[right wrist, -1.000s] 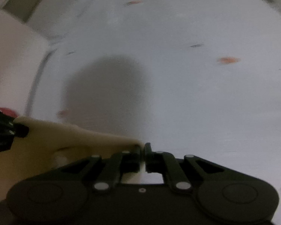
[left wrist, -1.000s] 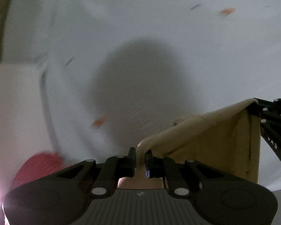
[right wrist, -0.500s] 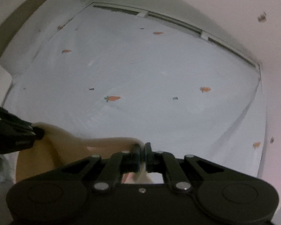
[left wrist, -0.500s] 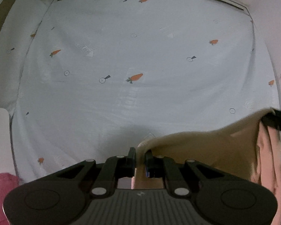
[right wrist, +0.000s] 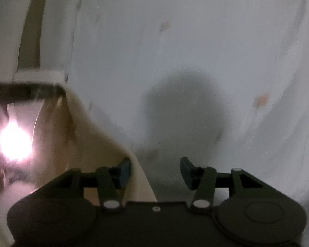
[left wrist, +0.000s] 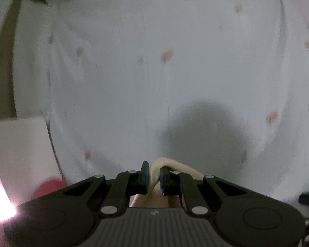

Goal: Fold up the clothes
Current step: 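Lift the cream sweater out of the pile with both grippers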

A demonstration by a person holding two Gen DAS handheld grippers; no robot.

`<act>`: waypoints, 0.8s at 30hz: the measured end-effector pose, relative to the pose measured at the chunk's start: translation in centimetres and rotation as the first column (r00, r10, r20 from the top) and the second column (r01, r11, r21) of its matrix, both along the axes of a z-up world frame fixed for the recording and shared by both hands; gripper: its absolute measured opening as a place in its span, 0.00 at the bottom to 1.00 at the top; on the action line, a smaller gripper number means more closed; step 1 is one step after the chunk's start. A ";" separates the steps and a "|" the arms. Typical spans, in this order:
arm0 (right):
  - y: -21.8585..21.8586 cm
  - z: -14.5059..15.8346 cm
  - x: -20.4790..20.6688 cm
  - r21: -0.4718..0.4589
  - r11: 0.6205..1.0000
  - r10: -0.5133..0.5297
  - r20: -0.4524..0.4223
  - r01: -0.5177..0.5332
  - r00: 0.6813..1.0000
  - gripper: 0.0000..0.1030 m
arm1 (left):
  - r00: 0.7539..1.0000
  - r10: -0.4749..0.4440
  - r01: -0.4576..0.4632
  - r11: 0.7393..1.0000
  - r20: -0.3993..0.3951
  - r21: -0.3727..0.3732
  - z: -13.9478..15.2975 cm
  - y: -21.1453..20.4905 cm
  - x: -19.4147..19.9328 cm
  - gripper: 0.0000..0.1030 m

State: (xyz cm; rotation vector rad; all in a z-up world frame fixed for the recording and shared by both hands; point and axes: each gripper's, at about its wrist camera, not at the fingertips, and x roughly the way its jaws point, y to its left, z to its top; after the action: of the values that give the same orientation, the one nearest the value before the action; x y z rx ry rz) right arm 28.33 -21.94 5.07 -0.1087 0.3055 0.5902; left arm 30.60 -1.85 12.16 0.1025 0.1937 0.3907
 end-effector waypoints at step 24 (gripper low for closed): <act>4.0 -23.4 -0.6 -0.451 0.892 -0.266 -0.470 0.029 0.842 0.09 | 0.927 0.086 -0.102 0.994 -0.365 -0.026 -10.8 9.0 1.0 0.11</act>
State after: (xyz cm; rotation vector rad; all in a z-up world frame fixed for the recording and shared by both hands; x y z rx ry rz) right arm 27.73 -17.92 -18.30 -0.3495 0.9733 0.3740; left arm 31.65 7.11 1.36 0.1214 0.5755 0.4614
